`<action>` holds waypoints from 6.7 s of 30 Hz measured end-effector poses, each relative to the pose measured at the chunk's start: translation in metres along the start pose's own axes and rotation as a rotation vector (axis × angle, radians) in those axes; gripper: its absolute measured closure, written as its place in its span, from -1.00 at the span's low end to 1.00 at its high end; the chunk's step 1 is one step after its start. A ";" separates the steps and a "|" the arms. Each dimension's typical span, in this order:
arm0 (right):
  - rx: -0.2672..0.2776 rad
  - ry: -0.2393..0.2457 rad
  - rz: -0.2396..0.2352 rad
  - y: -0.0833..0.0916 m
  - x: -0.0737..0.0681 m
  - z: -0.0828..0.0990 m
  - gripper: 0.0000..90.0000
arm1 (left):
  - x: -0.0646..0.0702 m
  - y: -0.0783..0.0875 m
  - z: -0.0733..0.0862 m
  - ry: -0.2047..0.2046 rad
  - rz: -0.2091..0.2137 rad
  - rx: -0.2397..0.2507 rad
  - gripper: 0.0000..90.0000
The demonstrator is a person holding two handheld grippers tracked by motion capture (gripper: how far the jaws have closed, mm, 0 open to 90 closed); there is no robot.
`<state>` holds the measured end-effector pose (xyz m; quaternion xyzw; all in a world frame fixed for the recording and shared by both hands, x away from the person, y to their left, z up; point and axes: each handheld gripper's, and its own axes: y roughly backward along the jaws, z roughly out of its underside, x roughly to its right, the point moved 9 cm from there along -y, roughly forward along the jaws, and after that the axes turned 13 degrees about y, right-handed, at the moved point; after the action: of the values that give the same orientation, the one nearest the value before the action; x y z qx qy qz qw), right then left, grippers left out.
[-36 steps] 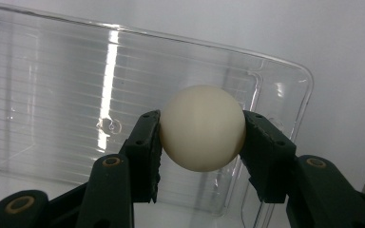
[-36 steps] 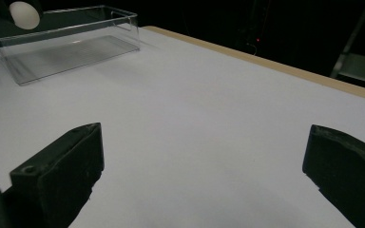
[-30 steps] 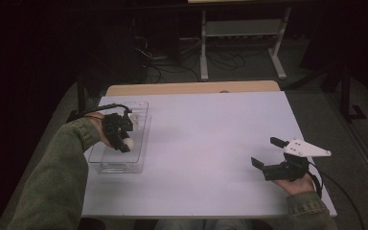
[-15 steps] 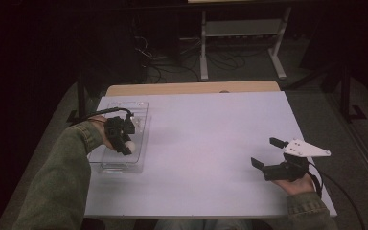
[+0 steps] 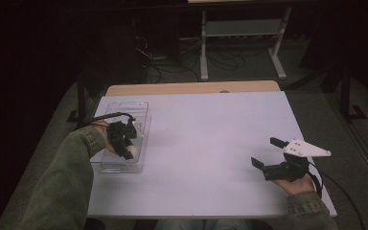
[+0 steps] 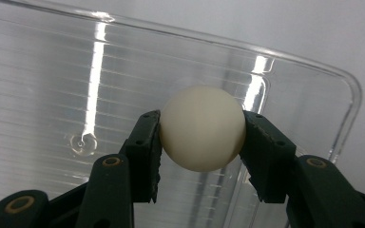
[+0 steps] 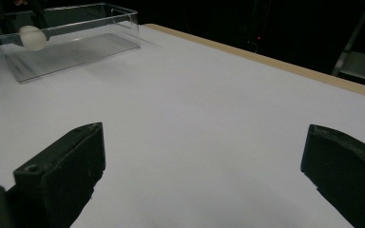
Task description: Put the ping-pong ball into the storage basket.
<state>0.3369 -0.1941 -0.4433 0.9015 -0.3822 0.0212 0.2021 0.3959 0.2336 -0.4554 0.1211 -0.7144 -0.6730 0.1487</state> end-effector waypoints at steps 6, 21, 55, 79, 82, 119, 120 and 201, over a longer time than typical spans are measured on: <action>-0.003 -0.002 -0.002 0.000 0.000 0.001 -0.99 | 0.000 -0.008 0.000 0.000 0.012 -0.001 0.13; -0.001 -0.003 -0.001 0.000 0.000 0.001 -0.99 | 0.003 -0.013 0.001 0.002 0.029 -0.034 0.12; -0.010 -0.006 0.002 0.002 -0.001 0.003 -1.00 | -0.012 0.008 -0.002 0.119 -0.092 0.074 -1.00; -0.014 -0.002 0.001 0.002 -0.002 0.003 -1.00 | 0.006 0.043 -0.001 0.088 -0.068 0.099 -1.00; -0.012 -0.002 0.002 0.002 -0.002 0.002 -1.00 | 0.009 0.050 -0.001 0.077 -0.060 0.121 -1.00; -0.013 -0.002 0.003 0.002 -0.002 0.003 -1.00 | 0.019 0.081 0.016 0.120 -0.046 0.369 -1.00; -0.013 -0.002 0.003 0.002 -0.002 0.003 -1.00 | 0.019 0.081 0.017 0.125 -0.046 0.373 -1.00; -0.012 -0.003 0.007 0.003 -0.002 0.003 -1.00 | 0.008 0.057 0.080 0.529 -0.217 1.034 -1.00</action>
<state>0.3326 -0.1958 -0.4451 0.8990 -0.3856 0.0182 0.2068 0.3605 0.3083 -0.4022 0.4139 -0.8718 -0.1959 0.1741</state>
